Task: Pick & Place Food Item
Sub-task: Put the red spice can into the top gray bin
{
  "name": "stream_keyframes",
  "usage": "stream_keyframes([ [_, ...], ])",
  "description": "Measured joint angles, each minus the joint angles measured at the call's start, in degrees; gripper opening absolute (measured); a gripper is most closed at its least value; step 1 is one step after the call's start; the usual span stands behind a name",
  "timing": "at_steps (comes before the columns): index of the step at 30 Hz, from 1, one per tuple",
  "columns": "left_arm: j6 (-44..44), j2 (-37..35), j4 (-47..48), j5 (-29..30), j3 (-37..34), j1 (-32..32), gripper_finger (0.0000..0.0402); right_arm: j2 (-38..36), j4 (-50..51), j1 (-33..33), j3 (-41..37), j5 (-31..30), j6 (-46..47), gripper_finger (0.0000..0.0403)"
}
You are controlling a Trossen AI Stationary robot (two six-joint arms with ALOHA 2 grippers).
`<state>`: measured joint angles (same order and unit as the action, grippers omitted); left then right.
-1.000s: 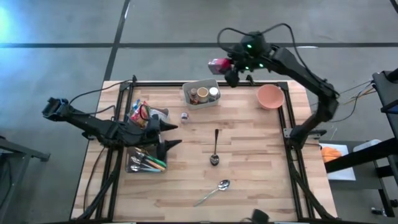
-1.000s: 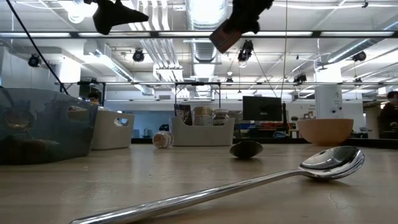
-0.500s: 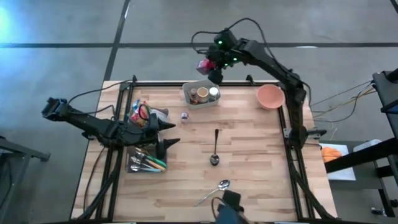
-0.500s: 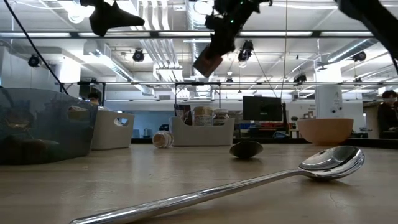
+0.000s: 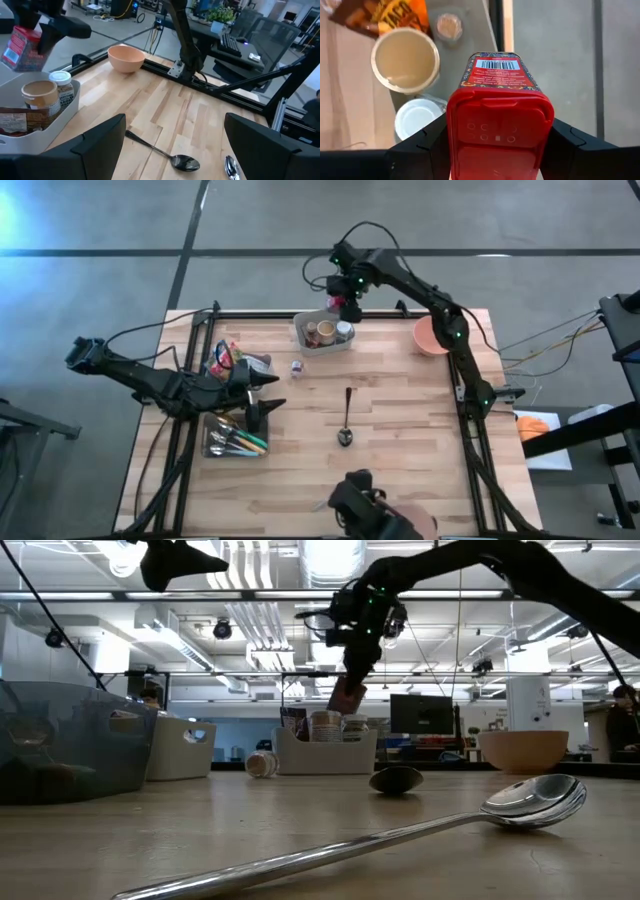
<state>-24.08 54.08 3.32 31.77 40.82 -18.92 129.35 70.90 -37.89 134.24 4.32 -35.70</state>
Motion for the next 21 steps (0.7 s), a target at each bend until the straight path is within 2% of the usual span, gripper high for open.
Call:
stream_keyframes([
  [21, -3.5, 0.0, 3.4, 0.0, 0.0, 0.0, 0.0342, 4.8, 1.4, 0.9, 0.2, -1.5, -8.9, 0.0210],
])
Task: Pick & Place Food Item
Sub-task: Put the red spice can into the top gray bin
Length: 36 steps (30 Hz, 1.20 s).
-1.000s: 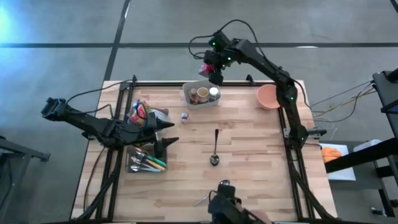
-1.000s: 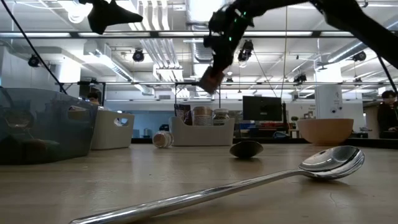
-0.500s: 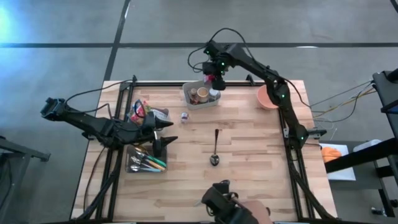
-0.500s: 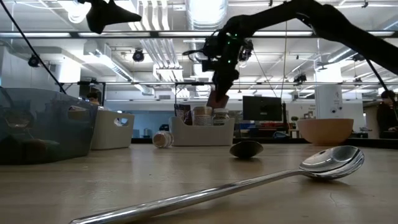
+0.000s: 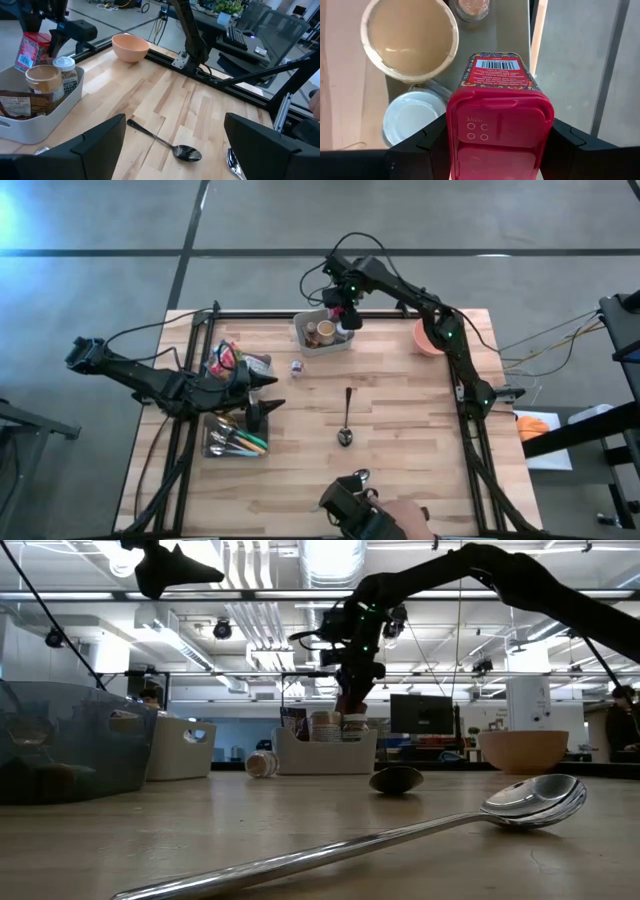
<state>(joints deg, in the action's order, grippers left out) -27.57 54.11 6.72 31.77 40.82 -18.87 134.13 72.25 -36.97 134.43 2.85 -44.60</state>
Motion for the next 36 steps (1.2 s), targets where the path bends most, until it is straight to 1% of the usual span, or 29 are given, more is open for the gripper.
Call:
stream_keyframes([
  [9, 0.0, 0.0, 0.0, 0.0, 0.0, 0.0, 0.0342, 1.0, 3.1, 0.0, -0.1, 0.3, 0.9, 0.0210],
  [13, 0.0, 0.0, 0.0, 0.0, 0.0, 0.0, 0.0342, 1.3, 4.3, 0.1, -0.1, 1.8, 1.0, 0.0210],
  [23, 0.0, 0.0, 0.0, 0.0, 0.0, 0.0, 0.0342, 1.4, 4.3, 1.2, -0.2, 2.1, 0.9, 0.0209],
  [36, 0.0, 0.0, 0.0, 0.0, 0.0, 0.1, 0.0342, 1.4, 4.1, 0.8, -0.2, 1.9, 1.6, 0.0209],
])
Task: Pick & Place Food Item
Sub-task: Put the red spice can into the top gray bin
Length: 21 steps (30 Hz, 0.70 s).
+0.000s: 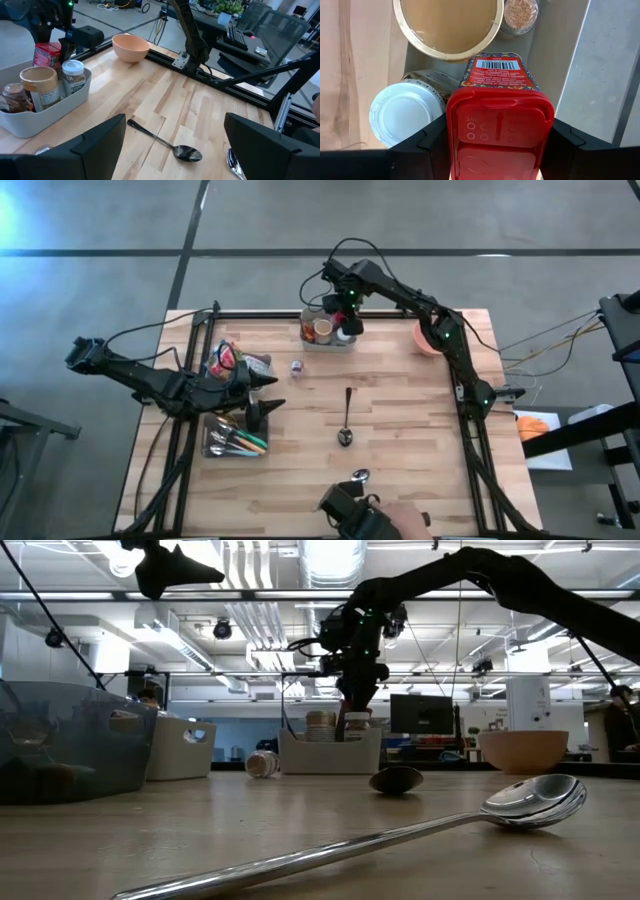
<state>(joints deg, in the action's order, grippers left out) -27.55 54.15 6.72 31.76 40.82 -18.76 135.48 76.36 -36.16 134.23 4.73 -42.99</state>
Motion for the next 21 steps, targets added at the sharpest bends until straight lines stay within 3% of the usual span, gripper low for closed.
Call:
stream_keyframes([
  [21, 0.0, 0.0, -0.6, 0.0, 0.0, 0.2, 0.0341, 2.6, -0.6, -3.1, -0.9, -0.7, -1.4, 0.0209],
])
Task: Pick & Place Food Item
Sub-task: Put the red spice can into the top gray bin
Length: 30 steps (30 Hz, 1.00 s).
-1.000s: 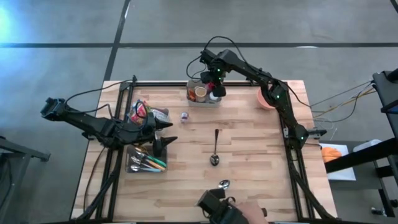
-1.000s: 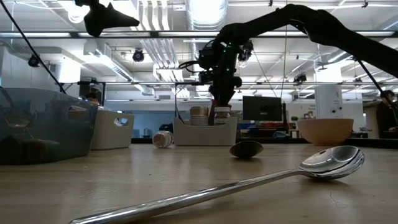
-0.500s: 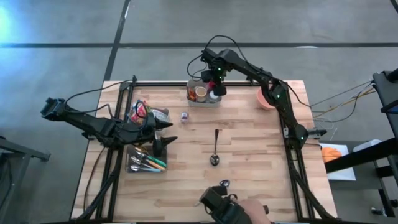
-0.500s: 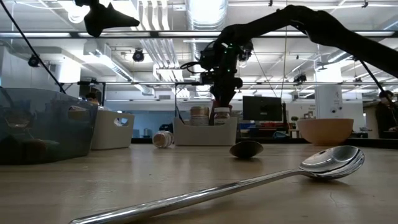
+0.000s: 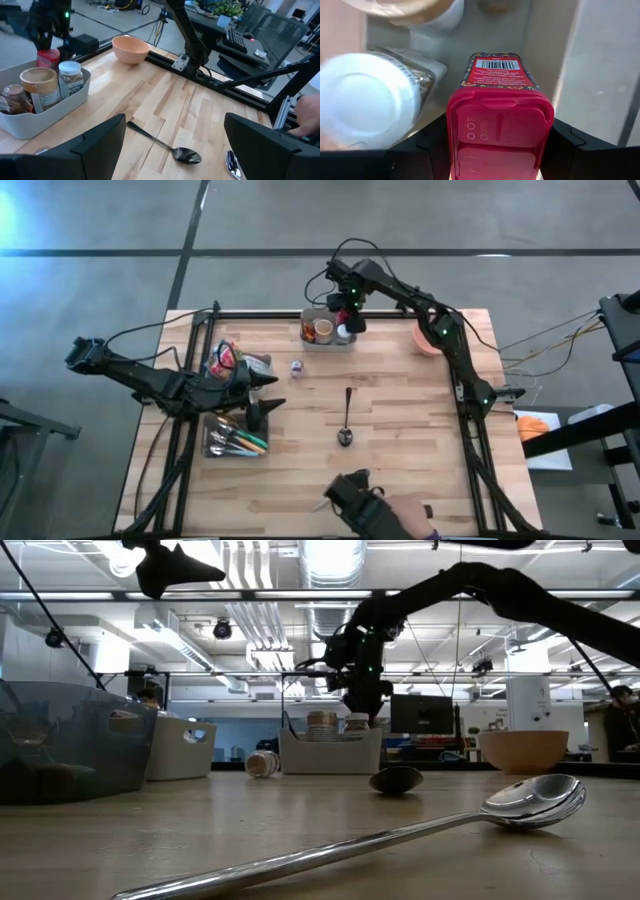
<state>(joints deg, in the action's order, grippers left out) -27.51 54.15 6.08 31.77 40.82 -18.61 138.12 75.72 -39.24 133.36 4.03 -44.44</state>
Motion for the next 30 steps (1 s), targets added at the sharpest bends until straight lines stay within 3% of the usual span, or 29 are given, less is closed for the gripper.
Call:
stream_keyframes([
  [16, 0.2, 0.0, 0.0, 0.2, 0.0, 0.5, 0.0342, 0.7, 0.0, 0.3, 0.1, -1.2, 0.3, 0.0210],
  [23, 0.2, 0.0, 0.0, 0.2, 0.0, 0.5, 0.0342, 0.7, 0.4, 0.6, 0.1, -1.2, 0.9, 0.0246],
  [30, 0.2, 0.0, 0.0, 0.2, 0.0, 0.5, 0.0342, 0.7, 0.2, 0.7, 0.0, -1.2, 2.2, 0.0222],
])
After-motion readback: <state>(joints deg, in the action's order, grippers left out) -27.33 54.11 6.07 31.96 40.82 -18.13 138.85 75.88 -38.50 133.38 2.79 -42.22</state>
